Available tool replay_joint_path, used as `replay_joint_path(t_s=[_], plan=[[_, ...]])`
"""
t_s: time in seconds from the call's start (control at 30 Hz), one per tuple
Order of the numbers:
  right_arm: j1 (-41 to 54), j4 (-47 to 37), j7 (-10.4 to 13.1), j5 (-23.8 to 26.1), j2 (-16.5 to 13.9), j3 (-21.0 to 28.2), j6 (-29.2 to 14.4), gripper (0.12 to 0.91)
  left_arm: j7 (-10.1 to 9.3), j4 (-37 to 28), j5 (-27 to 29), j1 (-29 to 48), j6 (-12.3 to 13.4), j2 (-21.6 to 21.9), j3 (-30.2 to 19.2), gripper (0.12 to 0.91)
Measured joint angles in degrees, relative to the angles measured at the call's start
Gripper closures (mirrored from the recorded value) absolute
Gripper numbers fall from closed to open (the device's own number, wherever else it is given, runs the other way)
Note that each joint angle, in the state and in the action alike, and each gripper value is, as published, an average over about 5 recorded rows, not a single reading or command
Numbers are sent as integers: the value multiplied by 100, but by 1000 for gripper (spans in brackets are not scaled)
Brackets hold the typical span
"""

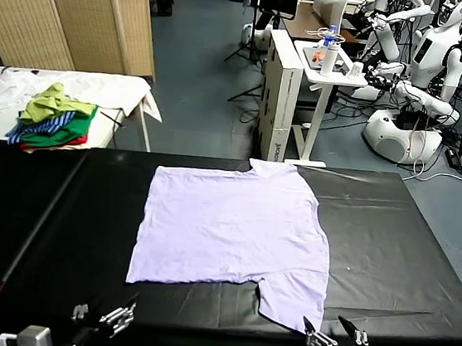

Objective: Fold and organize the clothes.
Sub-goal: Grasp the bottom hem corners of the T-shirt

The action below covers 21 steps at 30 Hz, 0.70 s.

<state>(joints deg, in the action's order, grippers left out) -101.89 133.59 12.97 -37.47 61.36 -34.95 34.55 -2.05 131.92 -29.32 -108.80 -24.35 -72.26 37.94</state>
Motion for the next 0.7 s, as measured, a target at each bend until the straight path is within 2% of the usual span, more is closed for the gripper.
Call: replay_joint_path(t_s=[0.3, 0.4, 0.53, 0.6, 0.7], plan=[[309, -296, 41, 57, 94, 246, 23, 130, -90, -304, -126, 374, 6, 60, -78, 123], [334, -362, 22, 113, 136, 298, 8, 188, -106, -431, -163, 509, 26, 79, -110, 123], [332, -395, 13, 130, 165, 317, -2, 325, -116, -543, -179, 648, 39, 82, -155, 125], [331, -408, 10, 131, 172, 314, -6, 373, -119, -580, -183, 701, 40, 78, -176, 151], [333, -427, 8, 131, 185, 306, -13, 437, -124, -612, -183, 746, 48, 66, -200, 235]])
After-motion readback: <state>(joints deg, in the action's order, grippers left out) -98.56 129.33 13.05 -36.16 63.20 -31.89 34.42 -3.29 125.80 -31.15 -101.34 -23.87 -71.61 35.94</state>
